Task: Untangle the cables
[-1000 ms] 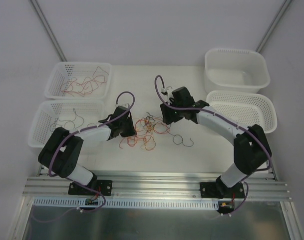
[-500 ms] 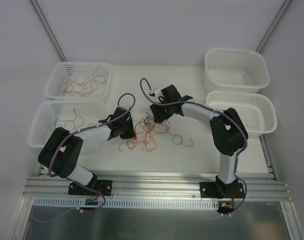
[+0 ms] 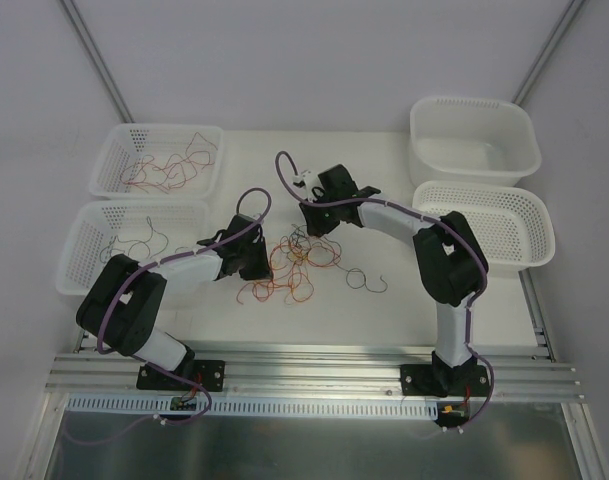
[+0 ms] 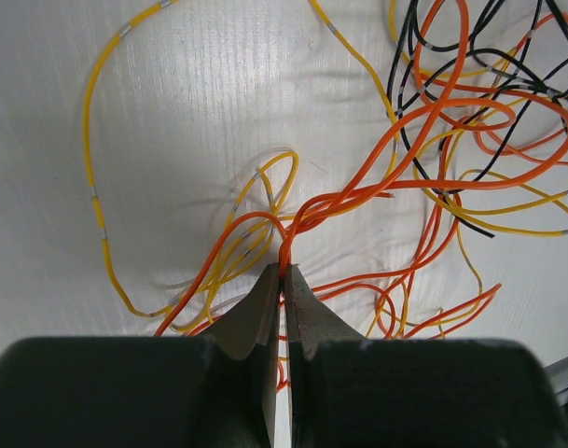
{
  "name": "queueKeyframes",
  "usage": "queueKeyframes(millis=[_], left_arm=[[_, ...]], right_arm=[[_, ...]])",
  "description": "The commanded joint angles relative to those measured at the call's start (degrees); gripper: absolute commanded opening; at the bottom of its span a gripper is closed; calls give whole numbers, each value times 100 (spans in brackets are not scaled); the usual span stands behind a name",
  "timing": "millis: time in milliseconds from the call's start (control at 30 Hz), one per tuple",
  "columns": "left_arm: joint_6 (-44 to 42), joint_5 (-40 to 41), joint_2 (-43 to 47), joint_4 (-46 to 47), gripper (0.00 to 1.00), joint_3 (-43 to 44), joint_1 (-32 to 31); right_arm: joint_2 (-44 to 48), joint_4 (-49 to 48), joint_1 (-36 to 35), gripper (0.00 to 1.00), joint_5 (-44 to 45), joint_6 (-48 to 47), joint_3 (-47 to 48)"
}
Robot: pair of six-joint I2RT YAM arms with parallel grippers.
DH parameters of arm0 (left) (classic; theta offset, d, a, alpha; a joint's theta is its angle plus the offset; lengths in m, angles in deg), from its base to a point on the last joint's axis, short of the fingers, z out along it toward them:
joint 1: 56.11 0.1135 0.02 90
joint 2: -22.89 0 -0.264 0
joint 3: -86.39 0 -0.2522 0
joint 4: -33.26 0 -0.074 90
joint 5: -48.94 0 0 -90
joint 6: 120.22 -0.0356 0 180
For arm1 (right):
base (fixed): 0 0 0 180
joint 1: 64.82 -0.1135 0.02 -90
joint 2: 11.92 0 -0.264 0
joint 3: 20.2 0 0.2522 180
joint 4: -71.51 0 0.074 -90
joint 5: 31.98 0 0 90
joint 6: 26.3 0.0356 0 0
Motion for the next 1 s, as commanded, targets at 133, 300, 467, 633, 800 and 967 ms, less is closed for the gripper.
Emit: queueKeyframes(millis=[133, 300, 467, 633, 800, 967], left_arm=[[-52, -77, 153, -198, 0, 88, -19], [10, -77, 101, -269, 0, 44, -19], [72, -33, 101, -286, 0, -61, -19], [63, -112, -22, -295, 0, -26, -19], [37, -209, -154, -304, 0, 88, -10], [10, -218, -347, -321, 0, 246, -10]], right_arm=[[757, -188, 50, 1, 69, -14, -219], [1804, 453, 243, 1, 474, -181, -35], [2902, 1306, 358, 1, 1159, -112, 745], [3492, 2080, 577, 1, 1380, 275, 1766], [4134, 1984, 630, 1, 1205, 652, 2084], [4785, 1676, 630, 1, 1081, 926, 2040]])
